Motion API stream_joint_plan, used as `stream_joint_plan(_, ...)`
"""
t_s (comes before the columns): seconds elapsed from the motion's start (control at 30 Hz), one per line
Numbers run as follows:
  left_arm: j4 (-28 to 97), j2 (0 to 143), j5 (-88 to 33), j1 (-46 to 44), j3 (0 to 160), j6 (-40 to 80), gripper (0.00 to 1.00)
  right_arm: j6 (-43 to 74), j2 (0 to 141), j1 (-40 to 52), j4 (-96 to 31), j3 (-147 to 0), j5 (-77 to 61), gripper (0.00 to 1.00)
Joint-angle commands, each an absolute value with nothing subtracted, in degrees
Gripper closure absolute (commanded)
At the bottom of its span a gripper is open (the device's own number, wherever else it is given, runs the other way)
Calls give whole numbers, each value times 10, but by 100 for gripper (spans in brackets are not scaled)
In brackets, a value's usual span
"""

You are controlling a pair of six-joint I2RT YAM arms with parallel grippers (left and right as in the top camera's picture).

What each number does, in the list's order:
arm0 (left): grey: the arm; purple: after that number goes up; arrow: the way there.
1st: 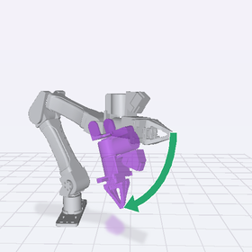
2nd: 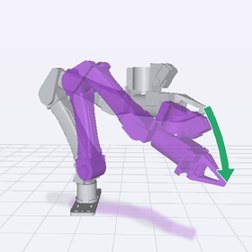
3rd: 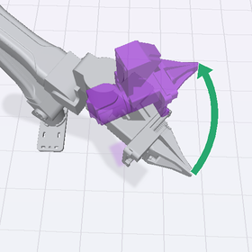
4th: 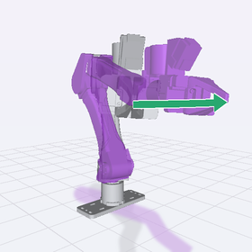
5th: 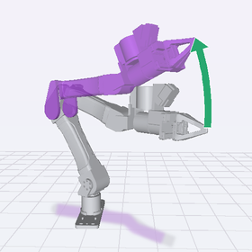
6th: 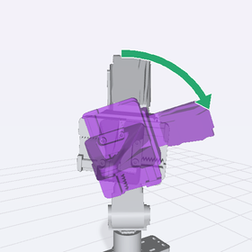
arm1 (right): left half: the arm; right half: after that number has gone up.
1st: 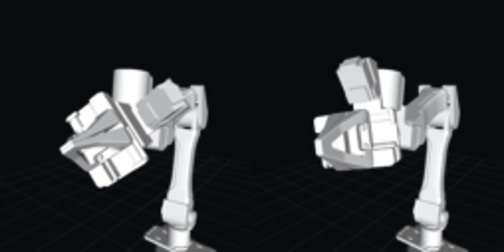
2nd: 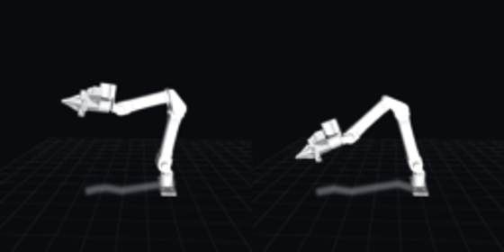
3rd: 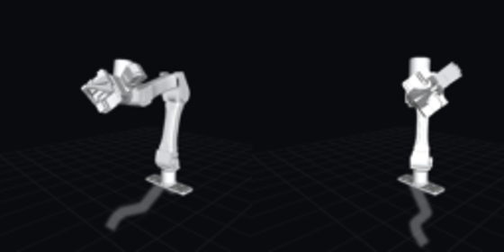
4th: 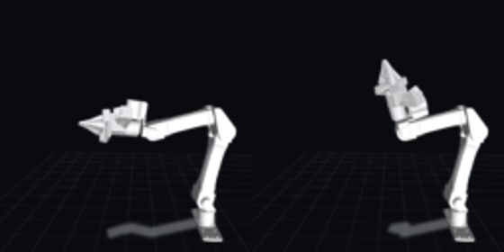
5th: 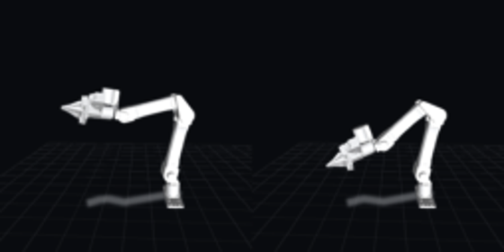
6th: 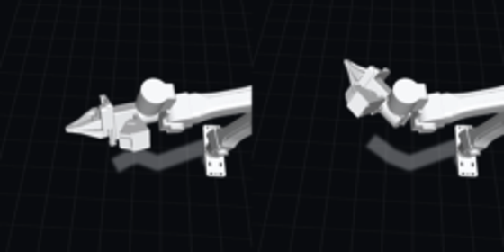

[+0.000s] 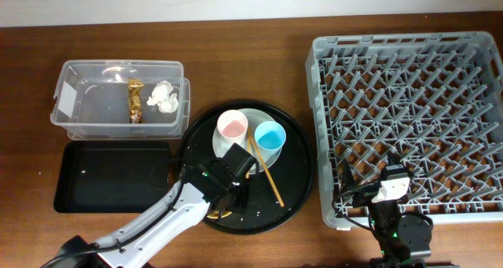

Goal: Sort waste into correct bins and load items into the dishwasher rack
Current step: 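Grasp the rim of the yellow bowl with the left gripper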

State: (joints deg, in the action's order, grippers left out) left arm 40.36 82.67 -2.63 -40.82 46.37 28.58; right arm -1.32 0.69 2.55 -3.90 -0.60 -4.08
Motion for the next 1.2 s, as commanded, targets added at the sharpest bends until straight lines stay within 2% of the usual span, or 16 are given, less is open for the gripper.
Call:
stream_joint_plan(0.0, 401, 830, -43, -410, 458, 291, 70, -12, 4, 22, -42, -3, -38, 2)
stream_joint_plan(0.37, 408, 830, -40, -410, 458, 291, 70, -12, 4, 22, -42, -3, -38, 2)
stream_joint_plan(0.6, 422, 830, -4, -410, 458, 291, 71, -12, 4, 22, -42, -3, -38, 1)
stream_joint_plan(0.73, 457, 830, 67, -410, 458, 291, 71, -12, 4, 22, -42, -3, -38, 2)
stream_joint_plan(1.07, 457, 830, 27, -410, 458, 291, 71, -12, 4, 22, -42, -3, -38, 2)
stream_joint_plan(1.17, 457, 830, 28, -410, 458, 291, 78, -12, 4, 22, -42, -3, -38, 2)
